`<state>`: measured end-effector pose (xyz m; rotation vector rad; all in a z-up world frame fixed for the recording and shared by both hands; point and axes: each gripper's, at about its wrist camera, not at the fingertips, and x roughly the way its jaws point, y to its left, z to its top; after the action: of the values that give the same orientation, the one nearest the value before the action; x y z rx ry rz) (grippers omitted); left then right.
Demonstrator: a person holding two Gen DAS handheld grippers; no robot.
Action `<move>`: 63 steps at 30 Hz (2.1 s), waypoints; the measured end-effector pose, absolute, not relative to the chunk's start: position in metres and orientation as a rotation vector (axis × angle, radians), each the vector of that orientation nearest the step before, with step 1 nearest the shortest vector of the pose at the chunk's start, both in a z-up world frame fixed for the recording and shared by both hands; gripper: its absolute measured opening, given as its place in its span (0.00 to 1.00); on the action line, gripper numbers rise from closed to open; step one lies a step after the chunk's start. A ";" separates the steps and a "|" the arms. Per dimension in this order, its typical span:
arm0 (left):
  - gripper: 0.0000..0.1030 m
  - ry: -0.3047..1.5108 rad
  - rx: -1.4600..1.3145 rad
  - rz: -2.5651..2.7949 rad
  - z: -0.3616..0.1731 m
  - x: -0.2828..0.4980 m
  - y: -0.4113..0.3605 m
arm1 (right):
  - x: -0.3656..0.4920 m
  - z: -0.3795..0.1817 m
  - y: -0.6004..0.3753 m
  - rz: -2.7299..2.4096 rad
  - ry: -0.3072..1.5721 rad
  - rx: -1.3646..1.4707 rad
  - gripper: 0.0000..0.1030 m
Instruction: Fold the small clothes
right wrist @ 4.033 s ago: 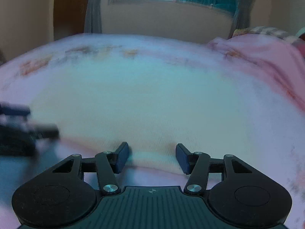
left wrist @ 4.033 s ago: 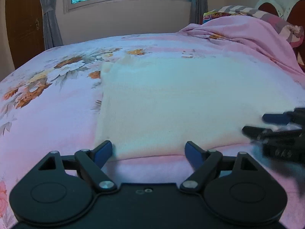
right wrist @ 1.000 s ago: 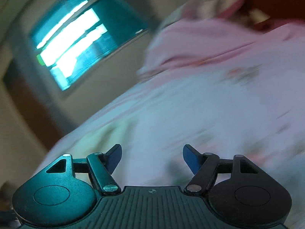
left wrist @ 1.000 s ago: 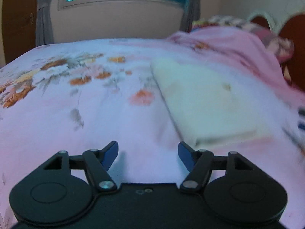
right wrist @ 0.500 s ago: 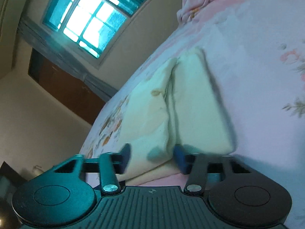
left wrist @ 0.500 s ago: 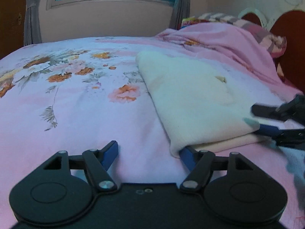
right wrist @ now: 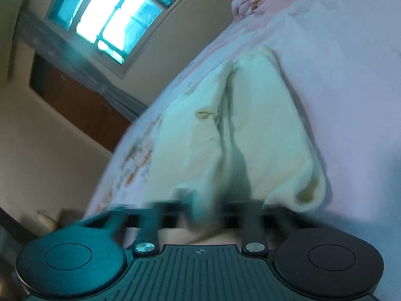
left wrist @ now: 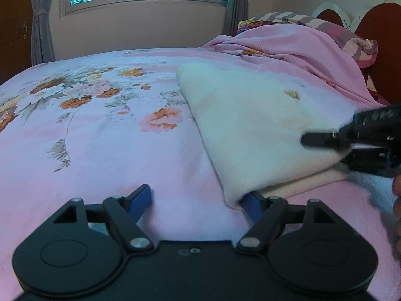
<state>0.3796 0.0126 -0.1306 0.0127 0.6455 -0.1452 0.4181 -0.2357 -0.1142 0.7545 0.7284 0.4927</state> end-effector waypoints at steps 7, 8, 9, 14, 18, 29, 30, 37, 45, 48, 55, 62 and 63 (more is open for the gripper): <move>0.75 0.642 0.023 -0.148 -0.130 0.374 0.010 | 0.391 -0.078 -0.256 0.486 0.592 0.691 0.06; 0.75 0.641 0.023 -0.148 -0.130 0.374 0.010 | 0.389 -0.080 -0.260 0.473 0.590 0.689 0.06; 0.75 0.644 0.020 -0.147 -0.131 0.375 0.011 | 0.391 -0.087 -0.260 0.460 0.614 0.674 0.06; 0.76 0.649 -0.007 -0.152 -0.131 0.375 0.014 | 0.400 -0.120 -0.268 0.423 0.707 0.702 0.09; 0.76 0.638 -0.010 -0.150 -0.133 0.374 0.014 | 0.399 -0.101 -0.284 0.423 0.567 0.714 0.63; 0.76 0.622 -0.103 -0.177 -0.135 0.375 0.027 | 0.490 -0.114 -0.261 0.614 0.703 0.717 0.60; 0.76 0.621 -0.111 -0.180 -0.135 0.375 0.028 | 0.495 -0.116 -0.259 0.620 0.712 0.730 0.59; 0.77 0.605 -0.156 -0.177 -0.136 0.374 0.034 | 0.500 -0.129 -0.266 0.632 0.701 0.765 0.43; 0.77 0.615 -0.158 -0.150 -0.135 0.376 0.031 | 0.497 -0.132 -0.263 0.627 0.706 0.698 0.43; 0.77 0.619 -0.159 -0.125 -0.135 0.374 0.028 | 0.497 -0.132 -0.259 0.628 0.708 0.691 0.43; 0.77 0.614 -0.240 -0.113 -0.136 0.372 0.034 | 0.500 -0.125 -0.245 0.630 0.706 0.672 0.43; 0.77 0.608 -0.311 -0.102 -0.136 0.374 0.039 | 0.506 -0.125 -0.243 0.647 0.703 0.654 0.43; 0.77 0.607 -0.314 -0.102 -0.137 0.374 0.039 | 0.509 -0.125 -0.245 0.644 0.699 0.656 0.43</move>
<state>0.3740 0.0393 -0.1365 -0.3138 0.6065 -0.1022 0.5088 -0.2446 -0.1247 0.6562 0.6985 0.6438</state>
